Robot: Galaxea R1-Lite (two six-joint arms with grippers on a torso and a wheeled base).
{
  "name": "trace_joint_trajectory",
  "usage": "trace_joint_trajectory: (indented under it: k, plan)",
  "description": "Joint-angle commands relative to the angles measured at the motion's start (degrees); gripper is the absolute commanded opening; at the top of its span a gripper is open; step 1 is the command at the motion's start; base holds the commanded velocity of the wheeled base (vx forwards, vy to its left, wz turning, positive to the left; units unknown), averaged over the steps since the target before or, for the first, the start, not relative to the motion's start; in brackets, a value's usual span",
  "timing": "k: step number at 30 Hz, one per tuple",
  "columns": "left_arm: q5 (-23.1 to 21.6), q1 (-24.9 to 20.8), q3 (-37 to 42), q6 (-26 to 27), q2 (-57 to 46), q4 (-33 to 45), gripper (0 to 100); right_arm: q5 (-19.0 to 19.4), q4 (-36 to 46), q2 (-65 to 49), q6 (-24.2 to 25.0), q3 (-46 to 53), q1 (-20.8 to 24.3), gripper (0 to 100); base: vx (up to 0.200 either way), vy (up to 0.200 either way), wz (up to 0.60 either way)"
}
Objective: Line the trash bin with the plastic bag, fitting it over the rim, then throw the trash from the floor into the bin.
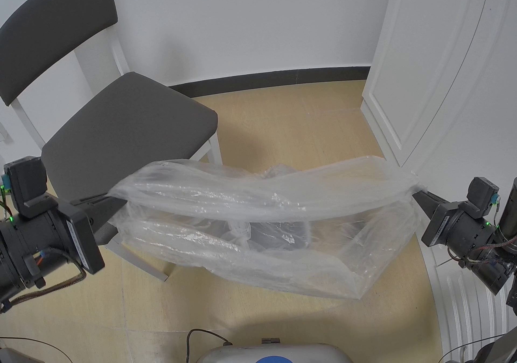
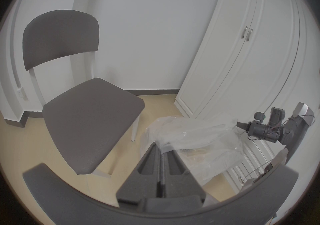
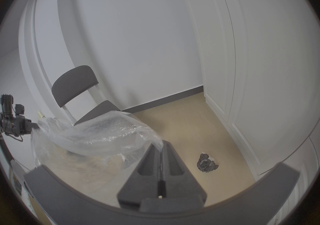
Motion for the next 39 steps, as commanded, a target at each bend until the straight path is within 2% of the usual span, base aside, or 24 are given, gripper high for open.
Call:
trace_joint_trajectory:
  k: [1,6,9,11,12,14,17,18,21,24,25,28,31,34,39]
  plan:
    - [-0.12,-2.38,1.85,-0.16,-0.29,-0.32,0,-0.09,0.04,-1.62,-0.85,0.04,0.03,0,0.000,0.000,0.00]
    - [-0.74,-5.19,3.43,-0.43,0.41,-0.49,0,-0.01,0.04,-1.44,-1.55,-0.05,0.21,0,0.000,0.000,0.00]
    - [-1.00,-7.92,3.87,-0.34,0.85,-0.49,0,0.17,0.13,-1.44,-2.87,-0.23,3.20,0,0.000,0.000,0.00]
    - [-1.00,-7.92,3.87,-0.34,0.85,-0.49,0,0.17,0.13,-1.44,-2.87,-0.23,3.20,0,0.000,0.000,0.00]
    - [-1.27,-10.11,3.60,-0.25,2.43,-0.58,0,0.43,0.31,-0.65,-4.10,-0.40,6.80,0,0.000,0.000,0.00]
    - [-2.58,-11.17,3.25,-0.25,5.33,-1.11,0,0.70,0.13,0.84,-5.95,-0.93,10.31,0,0.000,0.000,0.00]
    - [-4.17,-12.05,3.25,-0.25,11.39,-6.38,0,0.96,0.04,3.92,-8.32,-2.43,14.01,0,0.000,0.000,0.00]
    - [-4.17,-12.05,3.25,-0.25,11.39,-6.38,0,0.96,0.04,3.92,-8.32,-2.43,14.01,0,0.000,0.000,0.00]
    - [-5.48,-13.28,3.34,-0.43,19.66,-17.90,0,2.01,-0.05,8.93,-9.64,-5.85,17.96,0,0.000,0.000,0.00]
    - [-5.57,-13.80,3.25,-0.43,21.77,-20.53,0,2.01,-0.13,10.25,-9.64,-7.00,18.84,0,0.000,0.000,0.00]
    - [-5.66,-14.86,3.25,-0.43,24.75,-24.66,0,2.01,-0.22,12.18,-9.11,-7.87,20.07,0,0.000,0.000,0.00]
    - [-5.66,-14.86,3.08,-0.34,25.28,-25.10,0,2.01,-0.22,12.71,-8.67,-7.26,20.07,0,0.000,0.000,0.00]
    - [-7.51,-14.60,3.16,-0.34,24.84,-25.19,0,2.10,-0.40,13.41,-7.44,-6.29,19.98,0,0.000,0.000,0.00]
    - [-13.22,-13.54,2.81,-0.43,24.75,-25.28,0,2.10,-1.72,15.78,-4.10,-6.29,19.37,0,0.000,0.000,0.00]
    - [-17.35,-9.76,-0.53,-0.34,25.28,-26.42,0,2.37,-6.02,18.07,-3.93,-5.85,16.99,0,0.000,0.000,0.00]
